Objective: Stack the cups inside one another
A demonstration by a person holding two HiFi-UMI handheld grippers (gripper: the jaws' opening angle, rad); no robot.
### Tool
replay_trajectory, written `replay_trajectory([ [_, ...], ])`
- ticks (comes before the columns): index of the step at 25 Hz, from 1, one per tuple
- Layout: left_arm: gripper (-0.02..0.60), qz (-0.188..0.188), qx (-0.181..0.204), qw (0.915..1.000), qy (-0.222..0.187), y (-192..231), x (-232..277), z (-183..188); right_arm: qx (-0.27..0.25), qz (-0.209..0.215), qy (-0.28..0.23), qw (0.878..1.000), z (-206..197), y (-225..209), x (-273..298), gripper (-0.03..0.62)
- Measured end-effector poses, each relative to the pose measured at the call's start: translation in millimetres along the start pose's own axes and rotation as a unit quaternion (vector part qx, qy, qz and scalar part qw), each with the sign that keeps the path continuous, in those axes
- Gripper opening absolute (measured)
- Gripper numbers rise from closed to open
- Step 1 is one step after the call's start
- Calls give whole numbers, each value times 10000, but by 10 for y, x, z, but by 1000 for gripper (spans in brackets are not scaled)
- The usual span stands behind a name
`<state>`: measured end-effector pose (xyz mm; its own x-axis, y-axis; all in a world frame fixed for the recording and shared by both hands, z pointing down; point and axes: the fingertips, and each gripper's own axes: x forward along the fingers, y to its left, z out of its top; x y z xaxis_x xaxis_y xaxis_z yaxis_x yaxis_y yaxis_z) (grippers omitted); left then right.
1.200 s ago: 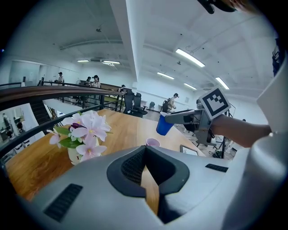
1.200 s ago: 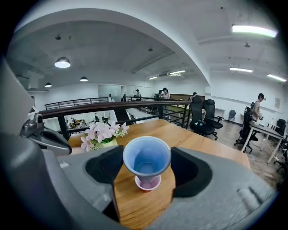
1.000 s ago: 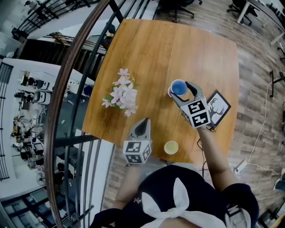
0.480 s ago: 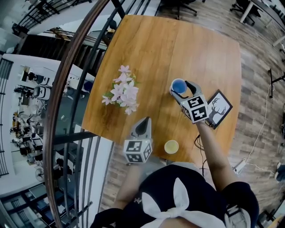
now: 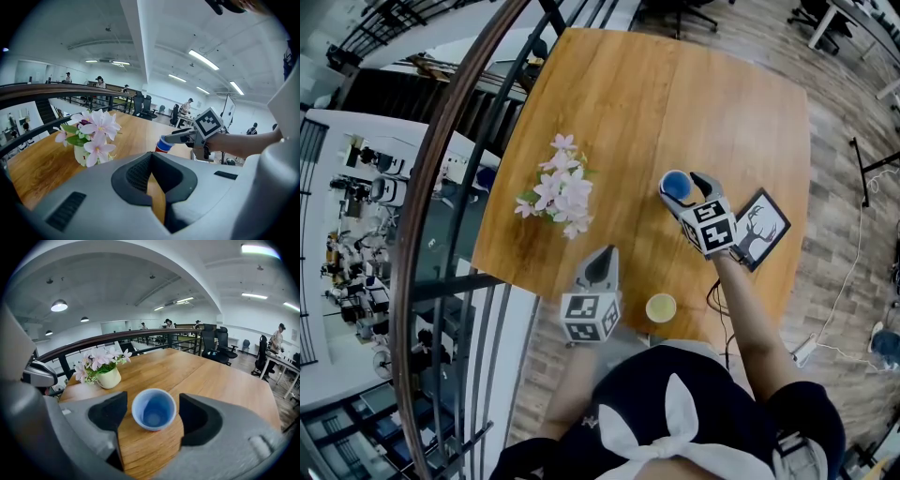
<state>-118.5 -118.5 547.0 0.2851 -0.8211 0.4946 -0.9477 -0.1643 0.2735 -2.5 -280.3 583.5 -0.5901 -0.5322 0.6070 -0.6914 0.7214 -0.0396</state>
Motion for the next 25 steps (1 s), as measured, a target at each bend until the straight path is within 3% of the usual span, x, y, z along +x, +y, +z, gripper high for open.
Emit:
replay_trajectory([
  [13,17,-101,111,9998,-137,-53,-32,121,-62,-47,-248,9997,164,28,-283,350],
  [25,17,-288,298,9986,-341,-194,-213,240,15,-76,-785,9969,336,309,-982,349],
])
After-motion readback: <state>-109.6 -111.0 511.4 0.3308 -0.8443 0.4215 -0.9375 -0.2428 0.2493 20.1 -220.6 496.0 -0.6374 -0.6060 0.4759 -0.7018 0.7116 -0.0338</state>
